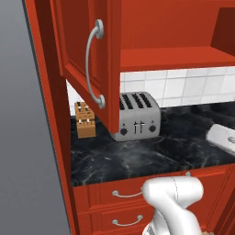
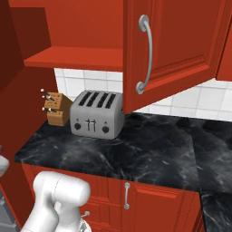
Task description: Close all open cabinet doors.
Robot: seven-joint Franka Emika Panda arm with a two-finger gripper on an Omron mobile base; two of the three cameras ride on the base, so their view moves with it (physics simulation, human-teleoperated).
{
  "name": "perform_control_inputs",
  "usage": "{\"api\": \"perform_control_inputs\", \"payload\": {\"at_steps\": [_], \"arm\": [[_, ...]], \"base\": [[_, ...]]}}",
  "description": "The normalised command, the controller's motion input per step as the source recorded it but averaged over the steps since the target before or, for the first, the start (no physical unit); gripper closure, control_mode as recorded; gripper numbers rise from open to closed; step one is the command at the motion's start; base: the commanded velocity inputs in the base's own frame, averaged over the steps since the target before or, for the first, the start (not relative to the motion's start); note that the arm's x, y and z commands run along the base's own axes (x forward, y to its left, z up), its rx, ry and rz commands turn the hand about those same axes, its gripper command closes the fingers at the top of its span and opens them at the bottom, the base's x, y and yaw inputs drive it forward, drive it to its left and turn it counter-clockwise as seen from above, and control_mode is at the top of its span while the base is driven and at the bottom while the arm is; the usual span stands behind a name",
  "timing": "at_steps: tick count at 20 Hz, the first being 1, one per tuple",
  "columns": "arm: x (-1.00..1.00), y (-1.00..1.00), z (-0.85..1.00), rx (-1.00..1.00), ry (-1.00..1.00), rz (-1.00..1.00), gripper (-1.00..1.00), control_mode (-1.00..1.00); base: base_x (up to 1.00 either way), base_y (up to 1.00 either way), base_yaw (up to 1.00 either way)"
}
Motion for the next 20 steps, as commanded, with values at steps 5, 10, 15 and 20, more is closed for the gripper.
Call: {"api": "perform_control_inputs", "payload": {"at_steps": [5, 10, 15, 20], "arm": [[-0.24, 0.64, 0.39, -0.33, -0.26, 0.25, -1.00, -1.00], [-0.33, 0.63, 0.43, -0.38, -0.28, 0.22, -1.00, -1.00], [-0.12, 0.70, 0.42, -0.38, -0.26, 0.07, -1.00, -1.00], [0.06, 0.65, 0.34, -0.35, -0.10, -0.02, -1.00, -1.00]], "base": [[0.00, 0.00, 0.00], [0.00, 0.00, 0.00], [0.00, 0.00, 0.00], [0.00, 0.00, 0.00]]}}
